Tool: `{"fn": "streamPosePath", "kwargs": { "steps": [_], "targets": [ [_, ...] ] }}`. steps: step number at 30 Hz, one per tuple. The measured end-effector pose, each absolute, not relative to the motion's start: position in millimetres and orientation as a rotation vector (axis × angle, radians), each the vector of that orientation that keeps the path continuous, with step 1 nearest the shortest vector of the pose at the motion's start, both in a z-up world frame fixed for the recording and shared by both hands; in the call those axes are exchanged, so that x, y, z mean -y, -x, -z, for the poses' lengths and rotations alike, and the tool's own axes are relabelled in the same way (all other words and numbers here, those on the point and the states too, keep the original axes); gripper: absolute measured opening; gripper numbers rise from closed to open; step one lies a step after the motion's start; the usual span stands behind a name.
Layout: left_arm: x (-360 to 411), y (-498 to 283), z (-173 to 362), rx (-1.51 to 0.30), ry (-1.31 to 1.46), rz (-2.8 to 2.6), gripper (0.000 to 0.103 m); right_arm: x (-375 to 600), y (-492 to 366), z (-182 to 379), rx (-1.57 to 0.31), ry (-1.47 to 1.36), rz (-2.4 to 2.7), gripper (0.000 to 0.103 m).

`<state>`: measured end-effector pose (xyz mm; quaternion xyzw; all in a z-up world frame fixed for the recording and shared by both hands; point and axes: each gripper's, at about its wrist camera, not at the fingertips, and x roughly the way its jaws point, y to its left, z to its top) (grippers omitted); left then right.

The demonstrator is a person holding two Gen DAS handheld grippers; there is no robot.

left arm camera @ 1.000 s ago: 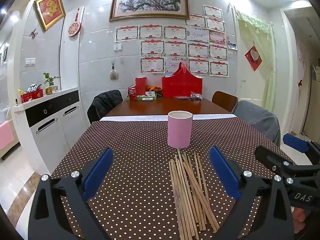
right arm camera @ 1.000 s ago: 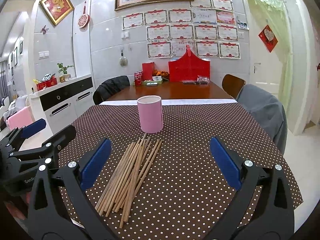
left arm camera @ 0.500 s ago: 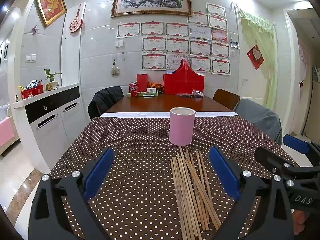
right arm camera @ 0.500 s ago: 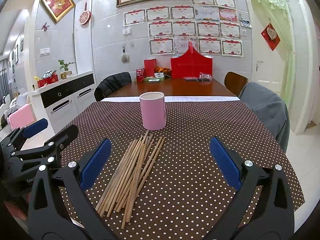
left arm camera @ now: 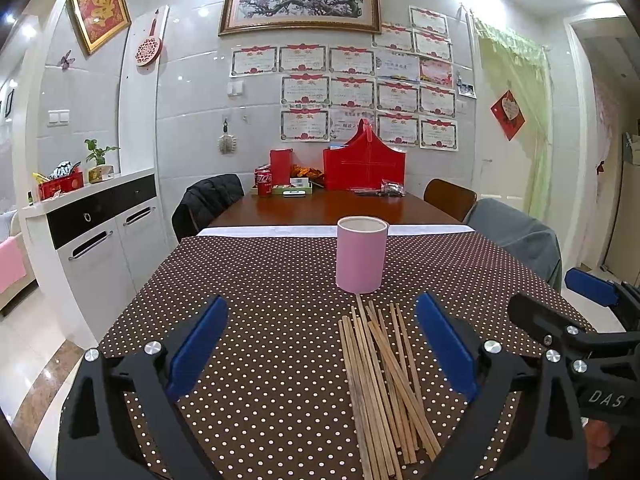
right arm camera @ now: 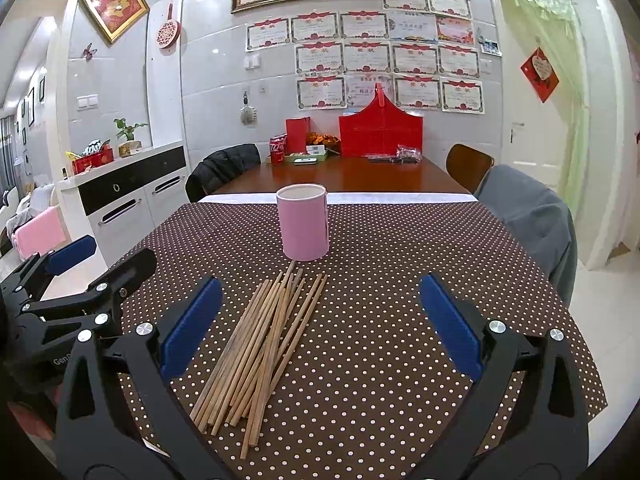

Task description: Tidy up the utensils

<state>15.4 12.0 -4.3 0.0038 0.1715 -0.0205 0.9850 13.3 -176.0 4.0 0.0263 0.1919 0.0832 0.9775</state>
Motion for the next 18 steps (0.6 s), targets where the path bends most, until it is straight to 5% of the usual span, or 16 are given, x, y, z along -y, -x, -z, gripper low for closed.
{"fn": "streamPosePath", "kwargs": {
  "steps": [18],
  "targets": [
    [-10.2, -15.9, 5.3, -0.346, -0.005, 0.059, 0.094, 177.6, -11.7, -3.2, -0.391, -0.064, -0.160, 0.097]
  ]
}}
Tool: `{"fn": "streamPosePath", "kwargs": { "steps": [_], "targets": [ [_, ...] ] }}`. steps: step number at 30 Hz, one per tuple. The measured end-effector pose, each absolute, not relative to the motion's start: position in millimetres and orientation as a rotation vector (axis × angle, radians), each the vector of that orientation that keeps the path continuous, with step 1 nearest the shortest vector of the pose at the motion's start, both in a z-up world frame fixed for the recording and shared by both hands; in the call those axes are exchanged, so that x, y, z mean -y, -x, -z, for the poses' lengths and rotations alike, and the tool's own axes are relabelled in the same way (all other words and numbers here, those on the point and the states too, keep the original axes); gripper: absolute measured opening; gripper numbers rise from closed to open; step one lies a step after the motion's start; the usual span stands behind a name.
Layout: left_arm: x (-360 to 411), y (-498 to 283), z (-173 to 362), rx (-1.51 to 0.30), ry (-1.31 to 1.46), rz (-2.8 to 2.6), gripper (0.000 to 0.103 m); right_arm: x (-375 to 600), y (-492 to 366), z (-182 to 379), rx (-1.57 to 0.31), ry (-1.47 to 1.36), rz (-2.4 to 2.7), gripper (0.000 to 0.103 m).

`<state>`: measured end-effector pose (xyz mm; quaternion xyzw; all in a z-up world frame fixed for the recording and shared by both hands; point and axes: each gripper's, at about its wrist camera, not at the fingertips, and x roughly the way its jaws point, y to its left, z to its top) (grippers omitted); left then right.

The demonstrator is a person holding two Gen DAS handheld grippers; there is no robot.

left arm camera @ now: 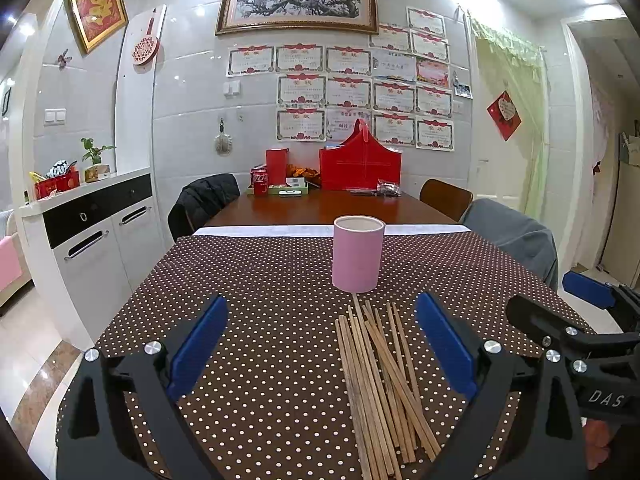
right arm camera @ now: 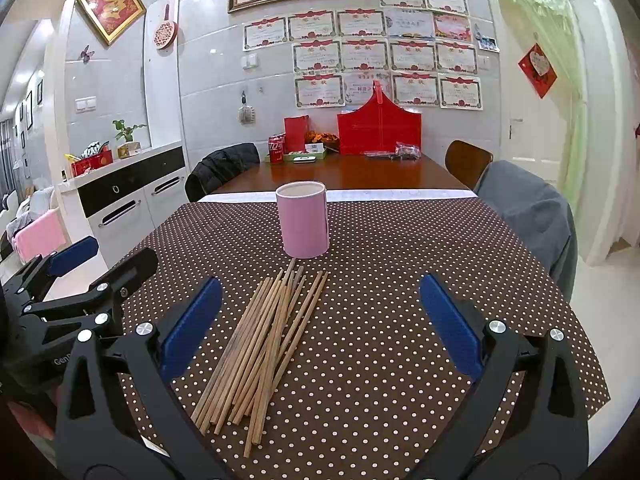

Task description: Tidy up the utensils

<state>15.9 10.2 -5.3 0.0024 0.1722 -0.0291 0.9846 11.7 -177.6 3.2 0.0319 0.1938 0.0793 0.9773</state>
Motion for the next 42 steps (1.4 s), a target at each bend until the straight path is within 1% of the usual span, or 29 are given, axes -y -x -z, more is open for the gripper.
{"fn": "streamPosePath", "kwargs": {
  "steps": [19, 36, 40, 42],
  "targets": [
    [-16, -28, 12, -0.381, 0.001, 0.062, 0.094, 175, -24, 0, -0.430, -0.074, -0.154, 0.097],
    [-42, -77, 55, -0.565, 0.022, 0.003, 0.094, 151, -76, 38, -0.643, -0.095, -0.195, 0.097],
    [-51, -87, 63, -0.607, 0.029, -0.006, 0.094, 139, -85, 44, -0.669, -0.076, -0.237, 0.089],
    [-53, -91, 66, -0.624, 0.041, -0.003, 0.094, 132, -90, 47, -0.688, -0.069, -0.258, 0.075]
  ]
}}
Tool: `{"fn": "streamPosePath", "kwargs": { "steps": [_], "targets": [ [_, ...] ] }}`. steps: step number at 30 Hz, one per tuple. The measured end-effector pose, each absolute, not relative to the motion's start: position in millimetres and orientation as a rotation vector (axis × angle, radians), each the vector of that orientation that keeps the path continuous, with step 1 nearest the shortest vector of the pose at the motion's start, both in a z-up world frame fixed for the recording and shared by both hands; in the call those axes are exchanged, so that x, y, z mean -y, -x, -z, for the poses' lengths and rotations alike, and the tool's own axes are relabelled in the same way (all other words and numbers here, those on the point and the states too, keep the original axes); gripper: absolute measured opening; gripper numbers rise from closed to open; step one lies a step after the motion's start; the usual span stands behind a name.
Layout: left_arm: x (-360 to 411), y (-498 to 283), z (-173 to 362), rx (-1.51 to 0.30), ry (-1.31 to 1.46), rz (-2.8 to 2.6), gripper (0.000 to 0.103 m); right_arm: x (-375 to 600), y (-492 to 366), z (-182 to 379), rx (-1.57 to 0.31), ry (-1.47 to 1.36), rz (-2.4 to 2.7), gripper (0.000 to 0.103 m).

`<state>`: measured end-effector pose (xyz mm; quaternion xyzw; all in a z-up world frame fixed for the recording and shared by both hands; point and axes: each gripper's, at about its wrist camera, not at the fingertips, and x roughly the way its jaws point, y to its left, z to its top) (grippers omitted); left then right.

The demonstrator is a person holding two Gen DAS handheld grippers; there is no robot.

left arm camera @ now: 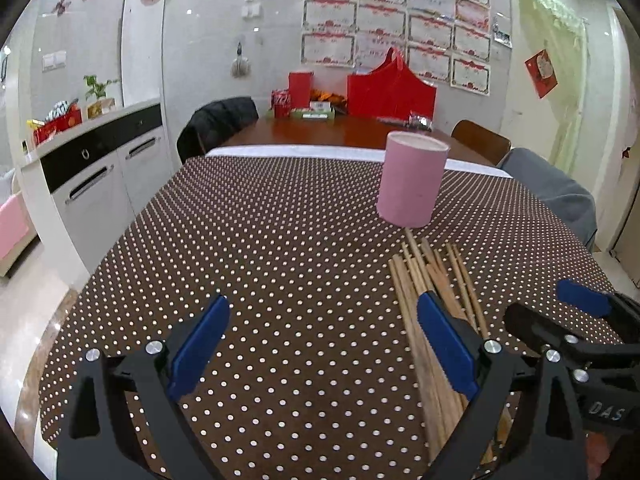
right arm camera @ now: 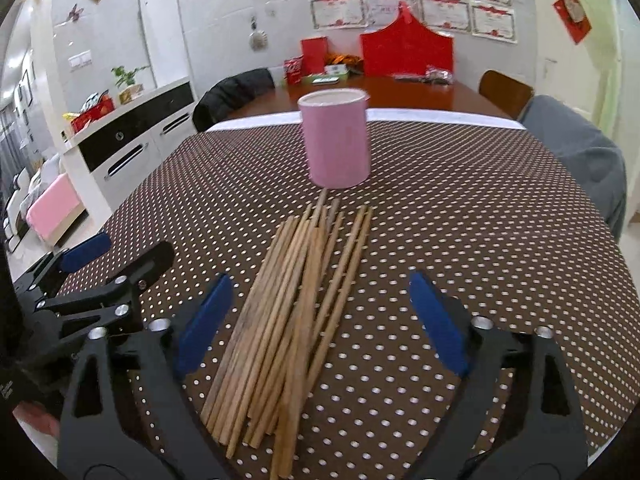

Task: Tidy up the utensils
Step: 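Lower the right gripper onto the chopsticks pile and close on one chopstick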

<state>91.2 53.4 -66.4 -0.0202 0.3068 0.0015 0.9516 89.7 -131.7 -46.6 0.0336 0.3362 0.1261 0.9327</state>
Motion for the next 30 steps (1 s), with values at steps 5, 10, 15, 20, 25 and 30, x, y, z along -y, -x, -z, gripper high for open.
{"fn": "streamPosePath", "kwargs": {
  "steps": [5, 10, 15, 20, 25, 30],
  "targets": [
    [-61, -101, 75, -0.649, 0.055, 0.004, 0.094, 119, -103, 58, -0.749, -0.060, -0.303, 0.045],
    [-55, -107, 79, -0.660, 0.055, 0.048, 0.094, 114, -111, 70, -0.797, -0.079, -0.320, 0.031],
    [-50, -114, 83, -0.669, 0.050, 0.077, 0.094, 115, -118, 73, -0.813, -0.101, -0.325, 0.024],
    [-50, -120, 87, -0.684, 0.055, 0.080, 0.094, 118, -125, 78, -0.844, -0.137, -0.325, 0.019],
    [-55, -122, 89, -0.691, 0.062, 0.066, 0.093, 123, -132, 84, -0.878, -0.186, -0.315, 0.017],
    [-61, -127, 91, -0.700, 0.073, 0.055, 0.093, 128, -140, 91, -0.917, -0.237, -0.318, 0.017]
  ]
}}
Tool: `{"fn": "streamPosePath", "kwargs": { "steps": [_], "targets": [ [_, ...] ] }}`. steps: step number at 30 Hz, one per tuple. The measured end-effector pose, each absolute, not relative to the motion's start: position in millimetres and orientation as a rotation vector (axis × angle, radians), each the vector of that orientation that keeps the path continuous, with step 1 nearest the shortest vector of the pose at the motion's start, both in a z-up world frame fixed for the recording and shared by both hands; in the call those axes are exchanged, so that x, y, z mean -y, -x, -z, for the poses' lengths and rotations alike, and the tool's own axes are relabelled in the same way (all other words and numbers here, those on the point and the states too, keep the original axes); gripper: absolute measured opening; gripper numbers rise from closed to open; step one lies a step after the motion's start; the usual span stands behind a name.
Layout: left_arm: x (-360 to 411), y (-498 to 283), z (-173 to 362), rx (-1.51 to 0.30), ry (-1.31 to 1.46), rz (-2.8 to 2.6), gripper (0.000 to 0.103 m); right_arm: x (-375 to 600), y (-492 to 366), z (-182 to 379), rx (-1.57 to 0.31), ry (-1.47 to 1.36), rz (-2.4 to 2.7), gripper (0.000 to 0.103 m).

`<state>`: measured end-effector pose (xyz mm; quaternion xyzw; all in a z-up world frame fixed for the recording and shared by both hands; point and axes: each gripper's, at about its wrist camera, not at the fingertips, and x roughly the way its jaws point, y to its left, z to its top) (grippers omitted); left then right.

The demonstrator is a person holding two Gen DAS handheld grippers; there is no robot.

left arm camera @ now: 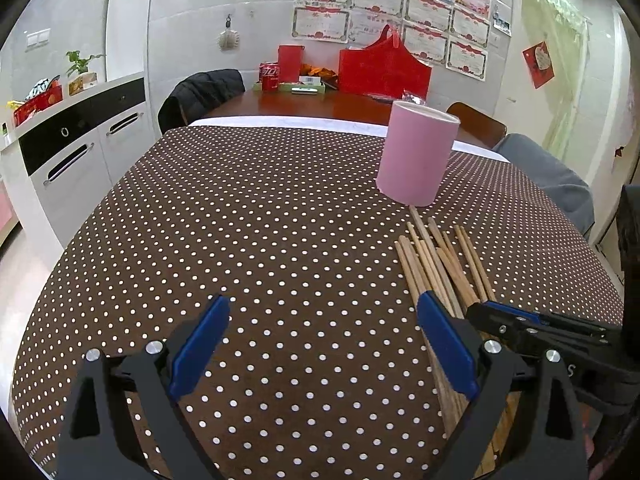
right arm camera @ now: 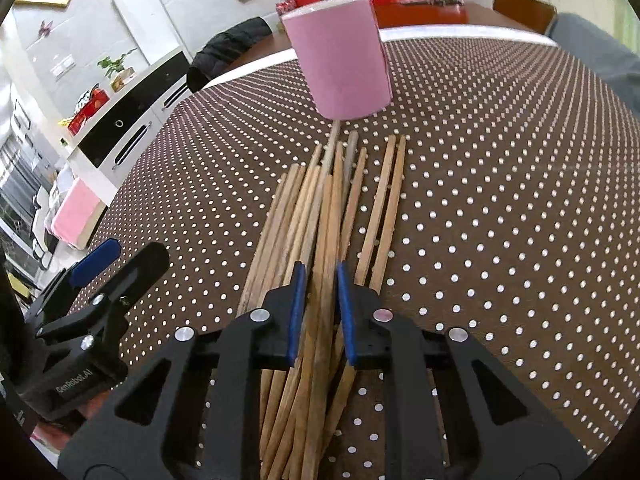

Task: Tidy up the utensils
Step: 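Lower the right gripper onto the chopsticks pile and close on one chopstick, then lift the chopstick with the right gripper and raise it upright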

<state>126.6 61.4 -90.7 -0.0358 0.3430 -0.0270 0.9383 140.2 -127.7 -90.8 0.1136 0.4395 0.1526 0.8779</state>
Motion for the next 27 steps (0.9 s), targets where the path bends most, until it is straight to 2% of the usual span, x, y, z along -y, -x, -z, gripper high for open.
{"fn": "streamPosePath", "kwargs": {
  "steps": [5, 27],
  "targets": [
    [-63, -129, 93, -0.711, 0.078, 0.055, 0.093, 138, -141, 91, -0.935, -0.315, -0.321, 0.012],
    [-56, -131, 96, -0.722, 0.080, 0.059, 0.093, 151, -136, 85, -0.971, -0.356, -0.311, 0.015]
  ]
}}
